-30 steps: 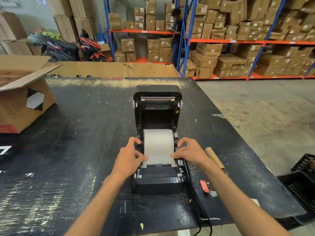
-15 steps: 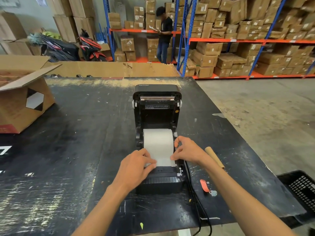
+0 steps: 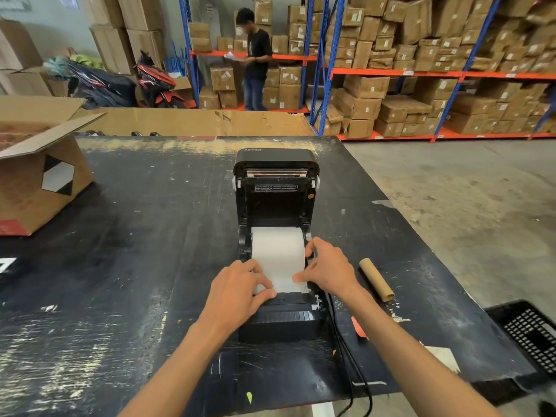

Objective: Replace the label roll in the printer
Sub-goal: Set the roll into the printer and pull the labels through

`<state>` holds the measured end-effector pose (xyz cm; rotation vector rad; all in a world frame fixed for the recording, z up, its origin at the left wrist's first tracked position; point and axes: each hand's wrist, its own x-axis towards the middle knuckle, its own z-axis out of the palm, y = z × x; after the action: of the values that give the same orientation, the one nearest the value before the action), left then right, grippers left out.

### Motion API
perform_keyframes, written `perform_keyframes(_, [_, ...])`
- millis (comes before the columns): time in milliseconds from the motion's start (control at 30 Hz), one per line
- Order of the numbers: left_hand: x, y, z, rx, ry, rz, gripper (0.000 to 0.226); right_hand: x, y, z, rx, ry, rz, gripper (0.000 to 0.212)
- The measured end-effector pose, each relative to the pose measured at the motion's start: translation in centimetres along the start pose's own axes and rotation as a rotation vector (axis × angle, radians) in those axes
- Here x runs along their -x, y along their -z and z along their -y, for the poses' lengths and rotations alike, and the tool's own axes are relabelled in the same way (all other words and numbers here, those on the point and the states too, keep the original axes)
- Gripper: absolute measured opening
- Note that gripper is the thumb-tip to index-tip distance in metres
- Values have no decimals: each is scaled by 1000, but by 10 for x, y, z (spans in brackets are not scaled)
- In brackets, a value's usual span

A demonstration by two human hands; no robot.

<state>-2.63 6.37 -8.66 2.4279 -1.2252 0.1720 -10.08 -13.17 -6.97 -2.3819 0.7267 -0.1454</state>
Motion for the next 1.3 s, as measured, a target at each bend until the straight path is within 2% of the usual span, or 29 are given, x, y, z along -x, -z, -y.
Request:
perform_keyframes(100, [-4, 2, 2, -19, -27, 13, 23, -1, 0, 4, 22, -16, 3, 57])
perform_keyframes(267, [-6, 1, 1, -36, -94, 39, 22, -10, 9, 3, -24, -60, 121, 63])
perform_keyframes(333, [-5, 2, 2, -38, -111, 41, 23, -11, 12, 1, -86, -73, 140, 63])
perform_keyframes(533, [-1, -1, 6, -46, -126, 37, 23, -8, 5, -4, -102, -24, 44, 57])
perform_keyframes(667, [-3, -1, 8, -63, -120, 30, 22, -8, 7, -6, -55, 42, 89, 54])
perform_keyframes(833, [-3, -3, 12, -41, -95, 2, 19, -9, 10, -12, -191, 49, 137, 56])
perform_keyframes(967, [-1, -5, 12, -23, -97, -4, 19, -9, 10, -16, -184, 80, 162, 55])
perform_keyframes(1067, [1, -6, 7, -18, -107, 1, 19, -10, 16, -15, -176, 92, 240, 52])
perform_keyframes(1300, [7, -10, -6, 0, -168, 40, 32, -8, 24, -13, -192, 100, 310, 51])
